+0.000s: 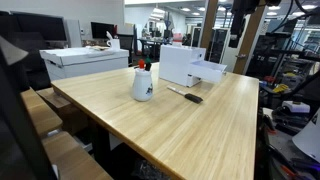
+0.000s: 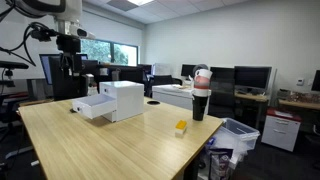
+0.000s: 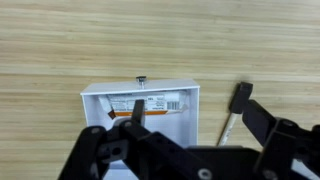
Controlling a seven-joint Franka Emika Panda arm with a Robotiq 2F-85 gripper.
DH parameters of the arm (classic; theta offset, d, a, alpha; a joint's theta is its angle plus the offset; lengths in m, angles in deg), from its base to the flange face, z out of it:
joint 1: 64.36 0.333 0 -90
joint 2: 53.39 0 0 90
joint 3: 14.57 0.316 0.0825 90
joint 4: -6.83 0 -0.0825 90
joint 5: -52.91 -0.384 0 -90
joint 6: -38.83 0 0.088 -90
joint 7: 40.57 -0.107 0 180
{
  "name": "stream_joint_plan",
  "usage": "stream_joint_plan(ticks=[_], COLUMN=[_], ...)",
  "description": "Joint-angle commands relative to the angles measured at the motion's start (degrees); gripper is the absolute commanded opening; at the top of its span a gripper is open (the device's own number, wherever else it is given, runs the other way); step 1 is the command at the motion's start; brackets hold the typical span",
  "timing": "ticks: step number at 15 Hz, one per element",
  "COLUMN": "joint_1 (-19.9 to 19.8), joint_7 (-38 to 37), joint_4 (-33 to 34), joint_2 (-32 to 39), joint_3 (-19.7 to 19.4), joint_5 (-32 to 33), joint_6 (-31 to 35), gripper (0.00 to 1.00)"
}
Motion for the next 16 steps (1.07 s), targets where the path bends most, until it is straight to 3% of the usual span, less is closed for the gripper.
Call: stream_joint_plan(ticks=[1, 11, 16], joint_1=[-0.4, -0.4, -0.1], joint_7=[0.2, 0.2, 1.1], joint_4=[0.1, 0.1, 6.9], joint_2=[0.0, 0.0, 7.0], joint_3=[0.3, 0.3, 0.6], joint_5=[-0.2, -0.2, 0.8], joint_6=[-0.1, -0.1, -1.5], gripper=[1.0, 1.0, 1.0])
